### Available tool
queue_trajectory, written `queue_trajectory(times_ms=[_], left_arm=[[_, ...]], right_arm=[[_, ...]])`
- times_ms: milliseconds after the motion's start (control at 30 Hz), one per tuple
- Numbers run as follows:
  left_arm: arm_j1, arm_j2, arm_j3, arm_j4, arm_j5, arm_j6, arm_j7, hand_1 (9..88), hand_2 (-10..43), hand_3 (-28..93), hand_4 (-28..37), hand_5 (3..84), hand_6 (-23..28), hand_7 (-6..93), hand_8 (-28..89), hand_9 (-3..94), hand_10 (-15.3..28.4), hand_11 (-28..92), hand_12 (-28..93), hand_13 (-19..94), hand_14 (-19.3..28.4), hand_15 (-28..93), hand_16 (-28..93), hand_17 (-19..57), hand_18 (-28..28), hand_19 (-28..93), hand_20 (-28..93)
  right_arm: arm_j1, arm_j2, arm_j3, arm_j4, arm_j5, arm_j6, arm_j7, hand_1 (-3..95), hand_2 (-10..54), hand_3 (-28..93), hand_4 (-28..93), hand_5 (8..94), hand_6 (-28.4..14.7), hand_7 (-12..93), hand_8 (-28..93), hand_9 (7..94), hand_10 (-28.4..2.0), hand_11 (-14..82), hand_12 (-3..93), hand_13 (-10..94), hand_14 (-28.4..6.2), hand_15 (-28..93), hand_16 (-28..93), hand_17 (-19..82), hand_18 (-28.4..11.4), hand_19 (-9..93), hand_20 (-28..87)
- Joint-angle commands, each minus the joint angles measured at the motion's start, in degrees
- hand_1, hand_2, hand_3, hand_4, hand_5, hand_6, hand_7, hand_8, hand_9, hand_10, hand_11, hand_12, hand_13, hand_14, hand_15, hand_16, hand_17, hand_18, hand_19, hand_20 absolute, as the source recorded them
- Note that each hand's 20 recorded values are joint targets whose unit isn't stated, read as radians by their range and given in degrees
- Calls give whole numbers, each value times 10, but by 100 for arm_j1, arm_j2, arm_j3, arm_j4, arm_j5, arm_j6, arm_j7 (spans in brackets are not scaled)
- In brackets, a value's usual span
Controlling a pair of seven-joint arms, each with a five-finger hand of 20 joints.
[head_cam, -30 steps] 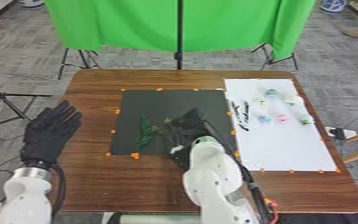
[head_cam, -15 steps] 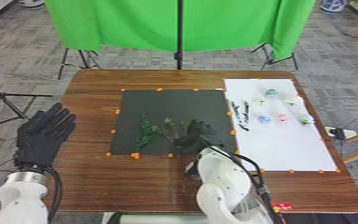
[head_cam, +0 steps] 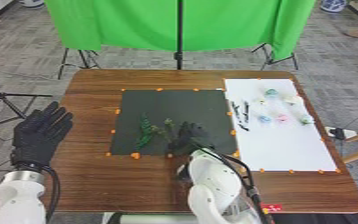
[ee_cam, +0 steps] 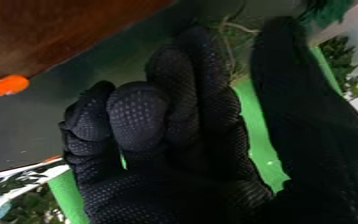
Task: Arrange flowers
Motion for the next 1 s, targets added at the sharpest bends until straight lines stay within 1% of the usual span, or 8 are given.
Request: queue_trajectory(times_ms=[33, 67, 133, 267, 533, 667, 867, 1000], left_arm=[[117, -78, -23, 24, -36, -20, -13, 309, 149, 740, -249, 467, 97, 91, -79, 397, 140, 176, 122, 305, 153, 390, -55, -36, 144, 310, 156], [131, -18, -4, 23, -85, 7, 47, 309, 149, 740, -249, 467, 97, 92, -79, 397, 140, 176, 122, 305, 153, 390, -55, -36, 144, 310, 156], [140, -15, -8, 15, -90, 14, 50, 308, 149, 741, -248, 467, 97, 92, -79, 397, 140, 177, 122, 304, 153, 389, -56, -36, 144, 310, 156], [125, -51, -5, 22, -56, -19, 8, 308, 149, 741, -248, 467, 97, 91, -79, 397, 139, 176, 122, 305, 153, 391, -55, -36, 144, 311, 155], [80, -63, -10, 41, -36, 14, -10, 307, 148, 742, -248, 467, 97, 92, -80, 397, 139, 176, 121, 305, 153, 390, -55, -36, 144, 310, 155], [127, -89, -36, 21, -47, -8, -29, 308, 148, 741, -248, 466, 96, 92, -79, 396, 139, 176, 121, 305, 152, 390, -55, -35, 144, 310, 154], [128, -74, -40, 35, -86, 10, 15, 307, 148, 741, -247, 466, 97, 91, -79, 396, 140, 175, 122, 305, 152, 390, -55, -36, 144, 311, 154], [140, -114, -60, 26, -76, 8, 21, 308, 147, 741, -247, 466, 97, 91, -79, 395, 140, 174, 122, 304, 153, 390, -56, -36, 144, 311, 154]], right_arm=[[-210, 51, -152, 55, -2, -140, -35, 554, -95, 636, -237, 732, -45, 389, 195, 757, -186, 518, 363, 666, -191, 743, 427, 375, -284, 916, 463], [-214, 52, -169, 43, 19, -139, -44, 554, -95, 638, -235, 733, -45, 390, 196, 759, -184, 518, 364, 667, -191, 742, 427, 375, -284, 916, 463], [-243, 56, -201, 14, 8, -143, -66, 556, -95, 642, -234, 736, -44, 393, 198, 762, -183, 510, 381, 668, -193, 740, 433, 377, -284, 915, 466], [-263, 53, -251, -17, 84, -190, -47, 562, -95, 648, -235, 736, -43, 393, 199, 763, -181, 503, 398, 669, -192, 739, 435, 377, -284, 914, 468], [-244, 86, -247, -20, 113, -190, 71, 561, -95, 653, -234, 730, -46, 388, 195, 761, -183, 483, 424, 667, -193, 737, 434, 375, -284, 910, 468], [-256, 136, -250, -99, 205, -125, 96, 524, -95, 625, -221, 716, -55, 376, 193, 742, -192, 501, 373, 654, -198, 736, 432, 366, -284, 907, 467], [-216, 194, -206, -157, 324, -111, 191, 492, -95, 615, -213, 703, -61, 356, 190, 723, -197, 504, 366, 642, -199, 735, 428, 362, -284, 906, 466], [-183, 240, -135, -229, 443, -31, 216, 467, -95, 630, -212, 696, -65, 347, 181, 716, -200, 507, 362, 640, -201, 736, 423, 358, -284, 907, 465]])
